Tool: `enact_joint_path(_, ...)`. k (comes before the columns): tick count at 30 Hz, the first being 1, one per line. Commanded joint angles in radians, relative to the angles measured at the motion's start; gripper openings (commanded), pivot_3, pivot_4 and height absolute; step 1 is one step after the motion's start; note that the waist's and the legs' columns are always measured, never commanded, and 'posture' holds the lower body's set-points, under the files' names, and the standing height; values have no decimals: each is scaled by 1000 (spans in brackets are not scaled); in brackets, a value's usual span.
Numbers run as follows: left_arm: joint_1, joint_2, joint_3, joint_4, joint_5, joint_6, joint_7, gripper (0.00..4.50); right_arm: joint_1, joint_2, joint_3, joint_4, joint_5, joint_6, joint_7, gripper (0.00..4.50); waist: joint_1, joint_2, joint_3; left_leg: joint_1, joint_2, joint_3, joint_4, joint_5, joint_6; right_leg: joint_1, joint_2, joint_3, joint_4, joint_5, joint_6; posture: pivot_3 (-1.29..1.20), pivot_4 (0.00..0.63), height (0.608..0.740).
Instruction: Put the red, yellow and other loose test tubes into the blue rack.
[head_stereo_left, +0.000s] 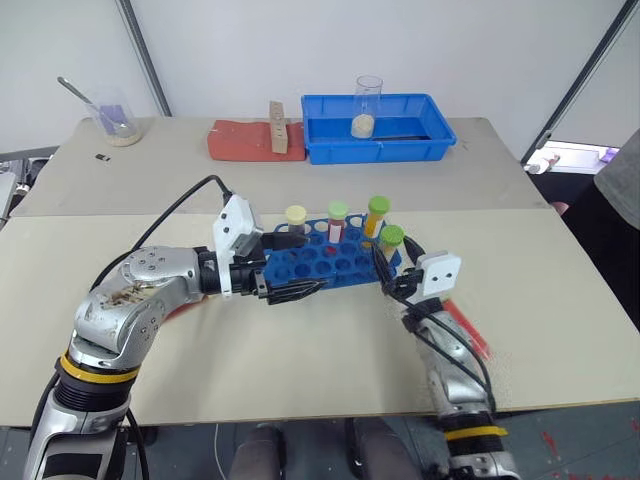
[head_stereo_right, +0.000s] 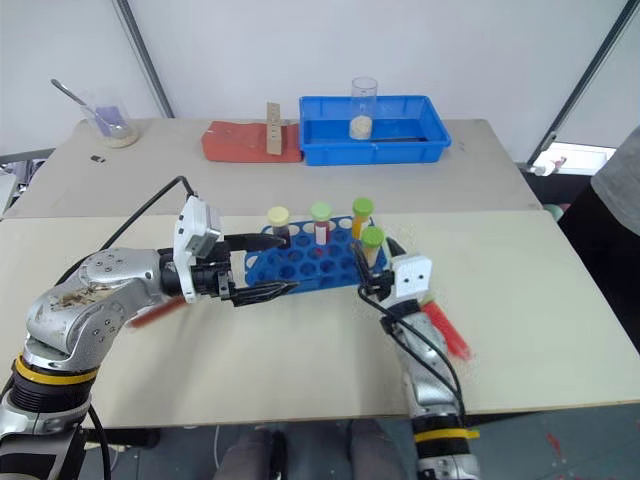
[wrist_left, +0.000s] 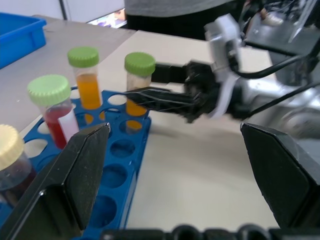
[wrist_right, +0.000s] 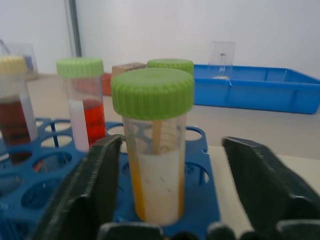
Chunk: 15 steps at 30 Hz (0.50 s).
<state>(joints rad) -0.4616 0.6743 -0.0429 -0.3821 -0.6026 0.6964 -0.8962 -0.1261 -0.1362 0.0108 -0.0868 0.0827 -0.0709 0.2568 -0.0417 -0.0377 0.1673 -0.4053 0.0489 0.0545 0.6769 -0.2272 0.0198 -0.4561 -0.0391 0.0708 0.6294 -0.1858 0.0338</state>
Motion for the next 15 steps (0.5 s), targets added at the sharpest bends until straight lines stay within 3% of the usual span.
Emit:
enact_joint_path(1, 9, 16, -9, -48, 28, -23, 4, 4500, 71, -80, -10, -255, 21, 175, 34, 3695, 0, 0, 0, 0, 0, 0, 0, 0, 0, 0, 0, 0, 0, 0, 0, 0, 150, 740)
enact_joint_path(2, 13, 19, -12, -55, 34, -24, 3, 4500, 94, -107, -22, -320, 42, 236, 45, 3695, 0, 0, 0, 0, 0, 0, 0, 0, 0, 0, 0, 0, 0, -1, 0, 0, 150, 740)
enact_joint_path(5, 43, 49, -18, -68, 53, -71, -51, 4500, 143, -265, -80, -607, 76, 669, 63, 3695, -2, 0, 0, 0, 0, 1, 0, 0, 0, 0, 0, 0, 0, -1, 0, 0, 150, 740)
enact_joint_path(8, 60, 68, -24, -70, 69, -101, -81, 4500, 127, -402, -139, -735, 169, 927, 126, 3695, 1, 0, 0, 1, 0, 1, 1, 0, 0, 0, 0, 0, 0, -4, -4, 0, 150, 740)
enact_joint_path(12, 107, 111, -43, -84, 77, -163, -173, 4500, -20, -628, -202, -739, 306, 1330, 239, 3695, -1, 0, 0, 2, 0, 1, 1, 0, 0, 0, 0, 0, 0, -5, -6, 0, 150, 740)
enact_joint_path(15, 119, 107, -53, -90, 73, -174, -190, 4500, -111, -695, -192, -678, 355, 1494, 265, 3695, 3, -1, 0, 1, 0, 0, 1, 0, 0, 0, 0, 0, -1, -5, -7, 0, 150, 740)
